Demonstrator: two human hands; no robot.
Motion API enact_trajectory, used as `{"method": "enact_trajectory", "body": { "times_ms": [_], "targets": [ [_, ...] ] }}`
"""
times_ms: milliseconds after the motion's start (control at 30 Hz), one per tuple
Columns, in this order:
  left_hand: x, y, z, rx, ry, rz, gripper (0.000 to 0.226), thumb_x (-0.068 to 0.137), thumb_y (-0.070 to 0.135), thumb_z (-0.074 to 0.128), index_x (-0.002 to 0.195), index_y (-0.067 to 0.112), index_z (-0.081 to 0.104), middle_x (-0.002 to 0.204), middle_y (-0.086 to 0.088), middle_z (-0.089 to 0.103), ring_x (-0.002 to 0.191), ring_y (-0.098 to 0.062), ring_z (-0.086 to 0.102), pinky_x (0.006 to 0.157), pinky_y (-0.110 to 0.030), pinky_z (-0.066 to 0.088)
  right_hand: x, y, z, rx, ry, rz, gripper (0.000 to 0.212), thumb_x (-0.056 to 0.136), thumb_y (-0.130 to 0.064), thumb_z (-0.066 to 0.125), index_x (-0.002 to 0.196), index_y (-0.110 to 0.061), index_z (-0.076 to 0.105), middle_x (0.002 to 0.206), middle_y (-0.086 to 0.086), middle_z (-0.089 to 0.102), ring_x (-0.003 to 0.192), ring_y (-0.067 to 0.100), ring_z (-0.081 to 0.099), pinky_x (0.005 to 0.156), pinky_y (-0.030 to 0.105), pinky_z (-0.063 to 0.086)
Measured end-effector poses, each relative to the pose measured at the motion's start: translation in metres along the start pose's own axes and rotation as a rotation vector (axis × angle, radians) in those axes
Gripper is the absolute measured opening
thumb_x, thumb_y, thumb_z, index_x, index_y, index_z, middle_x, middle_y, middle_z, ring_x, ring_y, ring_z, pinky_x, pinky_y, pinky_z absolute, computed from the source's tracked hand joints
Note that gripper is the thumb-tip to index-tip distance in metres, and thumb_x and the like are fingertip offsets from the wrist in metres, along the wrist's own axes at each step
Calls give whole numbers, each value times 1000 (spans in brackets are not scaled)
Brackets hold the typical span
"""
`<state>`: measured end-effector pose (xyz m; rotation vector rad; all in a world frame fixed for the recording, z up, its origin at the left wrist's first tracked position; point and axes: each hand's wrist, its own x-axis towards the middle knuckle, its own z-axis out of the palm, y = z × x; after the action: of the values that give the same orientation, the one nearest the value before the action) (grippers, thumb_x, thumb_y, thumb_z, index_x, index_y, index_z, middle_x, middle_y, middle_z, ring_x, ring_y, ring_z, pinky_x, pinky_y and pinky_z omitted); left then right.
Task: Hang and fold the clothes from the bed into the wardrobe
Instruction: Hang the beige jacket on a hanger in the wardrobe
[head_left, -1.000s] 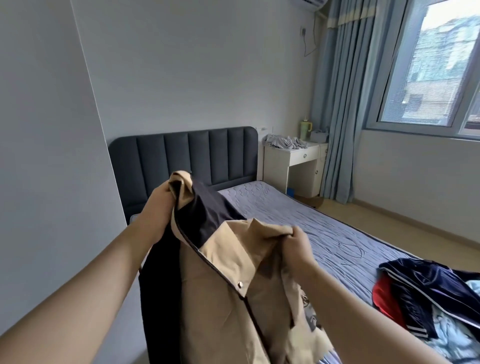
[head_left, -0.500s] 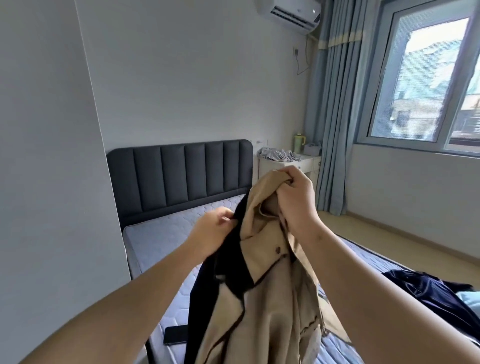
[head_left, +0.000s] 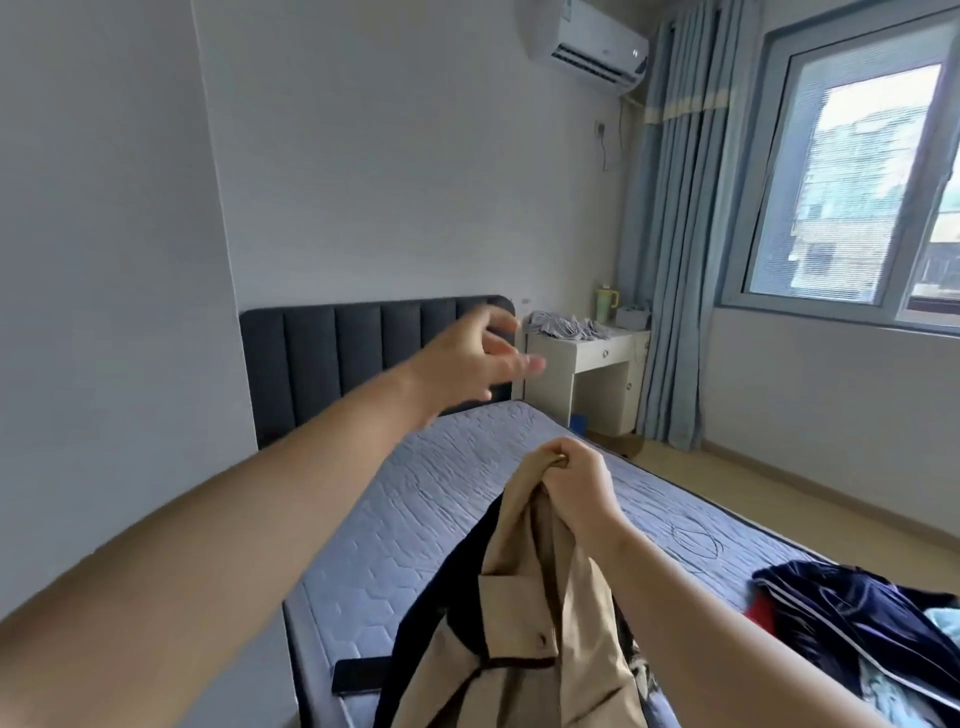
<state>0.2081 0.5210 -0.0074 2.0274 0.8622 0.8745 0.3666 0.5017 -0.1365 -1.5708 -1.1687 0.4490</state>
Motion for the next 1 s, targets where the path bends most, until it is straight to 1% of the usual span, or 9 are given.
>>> {"method": "enact_trajectory", "body": {
  "times_ms": [100,200,267,400,533,700,800,933,1000],
  "targets": [
    [-19,-49,31,146,-227,-290,79,79,31,73,142,25,26,137,2,39,118,-14,45,90,-25,39,5,-18,-1,86,34,13,32,81,1,41,71,-24,59,76,-1,61,69,14,54,56,24,41],
    [-28,-79,47,65,-271,-352,72,76,24,74,134,29,32,123,11,46,108,-9,50,84,-15,40,7,-32,-1,138,26,-26,31,79,2,43,69,-22,58,72,0,60,69,15,54,60,25,45],
    [-31,-83,56,48,-217,-290,52,76,21,72,114,32,40,103,14,52,91,-3,53,68,-13,45,3,-38,3,190,25,-38,32,76,4,42,67,-23,59,69,-2,59,66,11,54,57,23,43],
    [-30,-99,59,183,-52,-218,13,83,11,53,91,20,55,95,0,60,90,-20,55,82,-29,45,-8,-35,8,228,-39,-72,35,75,8,42,68,-22,58,70,-4,59,68,8,54,57,20,41],
    [-26,-113,53,86,148,-299,26,87,6,44,67,19,55,75,-5,55,74,-20,47,65,-29,36,-10,-18,4,175,-76,-108,31,80,3,53,72,-27,58,76,-6,60,73,9,55,59,20,43],
    [-12,-95,41,-338,357,-308,29,92,6,46,71,16,62,66,-4,62,60,-16,56,55,-23,43,-12,21,13,-165,-208,-31,24,82,-13,59,68,-29,46,69,-12,53,63,2,46,44,10,31],
    [-8,-79,24,-611,392,-277,30,91,5,46,68,13,64,53,-1,64,44,-11,59,43,-18,47,-10,28,16,-365,-286,66,26,84,-12,50,63,-27,49,65,-9,53,61,6,47,47,19,33],
    [-3,-64,-1,-578,421,-197,34,91,10,51,63,20,67,54,3,65,56,-13,59,55,-24,49,4,-5,1,-171,47,100,23,86,-4,37,84,-17,56,80,4,57,77,24,51,66,28,39],
    [-6,-62,-16,-422,445,-120,28,89,10,55,67,21,67,62,2,66,62,-13,58,60,-26,49,6,-32,-7,-75,203,51,22,84,-1,34,84,-14,52,76,4,53,72,25,48,63,30,36]
  ]
}}
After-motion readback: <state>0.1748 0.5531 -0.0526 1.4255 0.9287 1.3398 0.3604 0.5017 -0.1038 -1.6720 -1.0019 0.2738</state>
